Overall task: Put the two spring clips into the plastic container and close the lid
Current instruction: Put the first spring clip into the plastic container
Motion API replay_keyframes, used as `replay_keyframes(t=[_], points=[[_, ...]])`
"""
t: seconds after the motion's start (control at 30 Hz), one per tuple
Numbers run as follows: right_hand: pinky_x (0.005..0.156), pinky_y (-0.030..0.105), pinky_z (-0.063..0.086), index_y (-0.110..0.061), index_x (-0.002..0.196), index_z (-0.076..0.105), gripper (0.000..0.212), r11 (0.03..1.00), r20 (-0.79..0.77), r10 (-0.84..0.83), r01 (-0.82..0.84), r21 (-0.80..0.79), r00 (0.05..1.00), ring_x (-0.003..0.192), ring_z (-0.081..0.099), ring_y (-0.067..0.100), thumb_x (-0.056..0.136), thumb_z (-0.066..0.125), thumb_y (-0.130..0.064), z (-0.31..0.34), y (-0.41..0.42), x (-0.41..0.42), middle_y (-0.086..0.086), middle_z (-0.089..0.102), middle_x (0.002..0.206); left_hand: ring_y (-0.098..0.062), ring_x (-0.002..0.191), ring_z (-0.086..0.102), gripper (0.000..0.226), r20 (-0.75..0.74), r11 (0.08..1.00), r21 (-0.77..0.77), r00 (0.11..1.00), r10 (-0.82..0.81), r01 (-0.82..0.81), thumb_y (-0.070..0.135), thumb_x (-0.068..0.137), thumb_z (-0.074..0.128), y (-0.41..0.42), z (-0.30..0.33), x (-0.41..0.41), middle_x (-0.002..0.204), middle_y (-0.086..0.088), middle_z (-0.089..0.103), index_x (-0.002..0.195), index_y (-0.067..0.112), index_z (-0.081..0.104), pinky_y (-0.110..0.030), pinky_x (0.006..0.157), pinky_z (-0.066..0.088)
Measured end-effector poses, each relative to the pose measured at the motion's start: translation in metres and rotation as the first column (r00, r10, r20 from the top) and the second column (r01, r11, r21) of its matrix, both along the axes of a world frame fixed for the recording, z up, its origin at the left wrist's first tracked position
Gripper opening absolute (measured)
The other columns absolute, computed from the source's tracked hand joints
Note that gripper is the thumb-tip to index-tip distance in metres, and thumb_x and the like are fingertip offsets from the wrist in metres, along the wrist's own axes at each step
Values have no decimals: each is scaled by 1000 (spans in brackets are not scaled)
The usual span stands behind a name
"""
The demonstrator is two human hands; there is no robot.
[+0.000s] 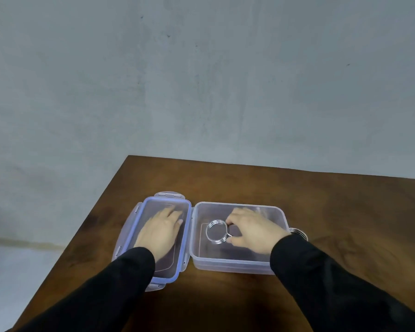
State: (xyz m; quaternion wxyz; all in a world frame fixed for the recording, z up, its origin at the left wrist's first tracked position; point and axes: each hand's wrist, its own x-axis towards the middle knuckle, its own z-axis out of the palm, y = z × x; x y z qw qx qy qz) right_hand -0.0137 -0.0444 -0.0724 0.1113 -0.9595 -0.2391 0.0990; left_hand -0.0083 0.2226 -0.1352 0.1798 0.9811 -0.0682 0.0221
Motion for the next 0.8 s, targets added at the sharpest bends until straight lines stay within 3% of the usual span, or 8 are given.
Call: replay_keyframes(t=[0.13,0.2,0.47,0.6,0.7,0.8], points=[[94,30,40,-27,126,62,37,999,-9,38,-38,-38,999,112,50,16,93,65,-45,-15,11,2,-9,57,122,-16,145,27,46,-42,998,34,998,-57,58,36,104,28,2,-18,-3,158,1,33,148,27,39,-37,121,13],[93,26,34,-26,128,62,39,997,-3,49,-49,-54,999,114,48,15,93,65,-43,-17,16,2,-9,57,125,-13,146,22,49,-40,998,39,998,-50,51,38,104,24,3,-23,-5,159,3,30,150,28,34,-37,121,9],[105,32,36,-27,125,65,40,996,-58,49,-53,-73,997,112,48,13,89,70,-44,-26,25,0,-10,58,122,-14,146,22,48,8,998,51,999,-47,46,36,104,23,3,-26,-5,159,0,30,150,27,35,-36,121,6],[106,33,39,-28,136,60,56,997,-88,8,-15,-73,996,120,47,14,87,71,-50,-24,25,0,-10,56,131,-14,146,23,48,9,997,55,999,-53,53,36,104,24,3,-25,-5,159,0,31,149,27,36,-37,121,7],[106,28,39,-30,142,55,60,996,-87,-78,81,35,993,129,46,10,90,63,-58,-14,16,-5,-13,52,142,-14,146,25,48,5,998,47,999,-49,49,36,104,24,3,-25,-6,158,1,32,149,27,36,-37,121,8],[105,27,43,-30,130,65,43,963,43,-201,189,191,979,123,53,6,96,55,-53,0,-3,-12,-13,60,134,-13,145,25,48,-6,998,49,999,-47,47,36,104,24,3,-24,-7,158,2,33,149,27,36,-37,121,10]])
